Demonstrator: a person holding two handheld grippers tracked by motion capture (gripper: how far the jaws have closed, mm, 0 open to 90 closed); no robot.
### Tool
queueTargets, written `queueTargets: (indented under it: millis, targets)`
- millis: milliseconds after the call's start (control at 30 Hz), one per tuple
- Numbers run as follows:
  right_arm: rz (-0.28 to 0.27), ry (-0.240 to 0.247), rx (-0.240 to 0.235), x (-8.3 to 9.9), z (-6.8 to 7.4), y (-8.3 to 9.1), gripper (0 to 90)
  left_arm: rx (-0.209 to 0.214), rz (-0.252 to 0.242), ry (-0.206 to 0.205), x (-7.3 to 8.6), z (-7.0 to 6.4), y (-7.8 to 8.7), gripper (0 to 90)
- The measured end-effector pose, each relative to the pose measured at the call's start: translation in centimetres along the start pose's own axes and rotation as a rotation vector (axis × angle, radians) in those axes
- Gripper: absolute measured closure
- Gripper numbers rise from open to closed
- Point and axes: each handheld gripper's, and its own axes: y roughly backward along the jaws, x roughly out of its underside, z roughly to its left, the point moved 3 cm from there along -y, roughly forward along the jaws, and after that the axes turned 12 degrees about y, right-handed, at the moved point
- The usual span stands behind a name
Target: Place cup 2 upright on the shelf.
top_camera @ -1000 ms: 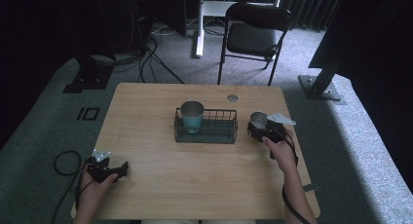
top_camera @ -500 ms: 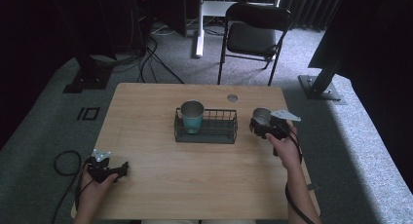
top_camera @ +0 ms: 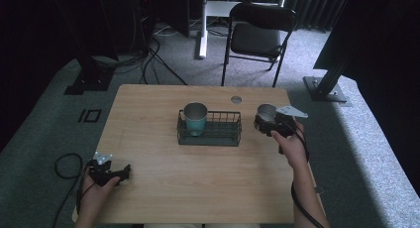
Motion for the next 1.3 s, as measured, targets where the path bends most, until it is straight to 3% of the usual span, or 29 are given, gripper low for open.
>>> queueTargets:
  millis: [633,1300]
  targets:
    - [-0.017,0.033,-0.015,-3.1,0.7,0.4,18.1,0.0,0.0,0.0,0.0,0.0,0.0,6.7]
    - [-0.032,0.058,-0.077,-5.5,3.0,-0.5,18.1,0.0,0.0,0.0,0.0,0.0,0.0,6.7]
